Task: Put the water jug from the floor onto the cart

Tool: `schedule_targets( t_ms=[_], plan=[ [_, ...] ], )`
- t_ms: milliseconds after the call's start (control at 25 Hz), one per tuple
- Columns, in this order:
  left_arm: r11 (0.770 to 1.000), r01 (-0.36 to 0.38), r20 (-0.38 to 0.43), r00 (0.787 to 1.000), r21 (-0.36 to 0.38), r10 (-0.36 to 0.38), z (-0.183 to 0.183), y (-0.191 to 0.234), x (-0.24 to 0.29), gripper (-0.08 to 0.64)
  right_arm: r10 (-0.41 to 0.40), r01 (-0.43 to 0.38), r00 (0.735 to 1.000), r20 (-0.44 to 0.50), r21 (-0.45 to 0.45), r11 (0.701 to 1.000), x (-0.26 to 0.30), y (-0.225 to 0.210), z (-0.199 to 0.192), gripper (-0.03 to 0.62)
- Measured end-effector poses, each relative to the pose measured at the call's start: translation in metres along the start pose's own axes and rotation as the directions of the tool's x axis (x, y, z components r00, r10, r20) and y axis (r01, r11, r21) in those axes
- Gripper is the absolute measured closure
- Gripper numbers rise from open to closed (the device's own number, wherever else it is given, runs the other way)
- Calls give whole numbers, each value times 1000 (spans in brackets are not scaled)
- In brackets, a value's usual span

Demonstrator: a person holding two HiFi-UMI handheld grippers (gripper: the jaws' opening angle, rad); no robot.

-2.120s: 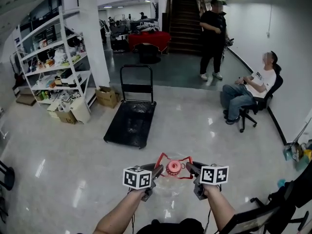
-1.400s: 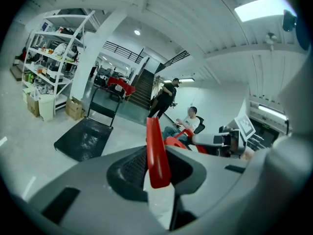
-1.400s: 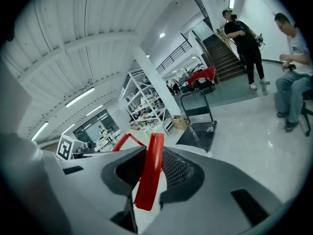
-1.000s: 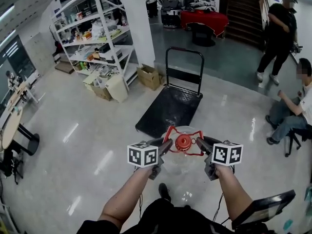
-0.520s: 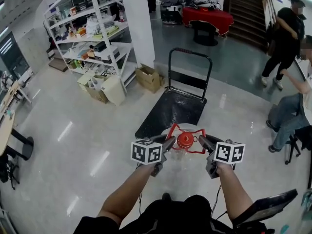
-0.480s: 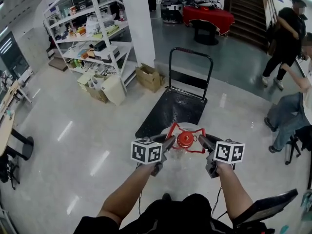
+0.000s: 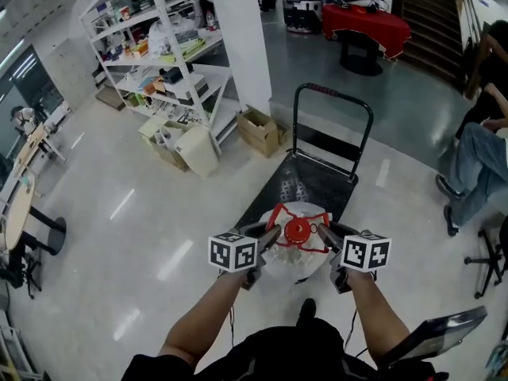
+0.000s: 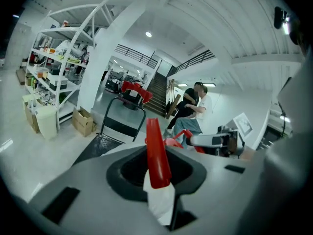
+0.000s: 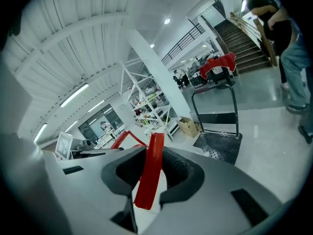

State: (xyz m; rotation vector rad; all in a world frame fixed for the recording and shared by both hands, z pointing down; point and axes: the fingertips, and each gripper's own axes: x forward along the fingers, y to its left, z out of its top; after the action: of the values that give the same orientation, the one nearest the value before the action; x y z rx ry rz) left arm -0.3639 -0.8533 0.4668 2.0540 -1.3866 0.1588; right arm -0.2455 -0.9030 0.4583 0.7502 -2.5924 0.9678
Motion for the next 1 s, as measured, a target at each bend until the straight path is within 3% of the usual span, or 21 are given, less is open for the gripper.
schedule_targets(
  t_ms=[200, 520, 800, 1000],
  plan=[
    [998, -48, 25, 998, -52, 49, 30, 45, 40, 488, 38, -40, 998, -47, -27, 999, 53, -33, 39, 494],
    [994, -32, -16, 999, -102, 30, 40, 138, 106, 488, -15, 15, 996, -84, -9, 1000, 151, -83, 57, 494],
    [997, 24, -112, 993, -68, -32, 40, 205, 158, 488, -113, 117, 989, -95, 39, 992, 220, -125, 50, 494],
    [995, -5, -164, 986, -101, -12, 23, 236, 181, 488, -133, 145, 980, -147, 69, 987, 253, -148, 33, 494]
  ],
)
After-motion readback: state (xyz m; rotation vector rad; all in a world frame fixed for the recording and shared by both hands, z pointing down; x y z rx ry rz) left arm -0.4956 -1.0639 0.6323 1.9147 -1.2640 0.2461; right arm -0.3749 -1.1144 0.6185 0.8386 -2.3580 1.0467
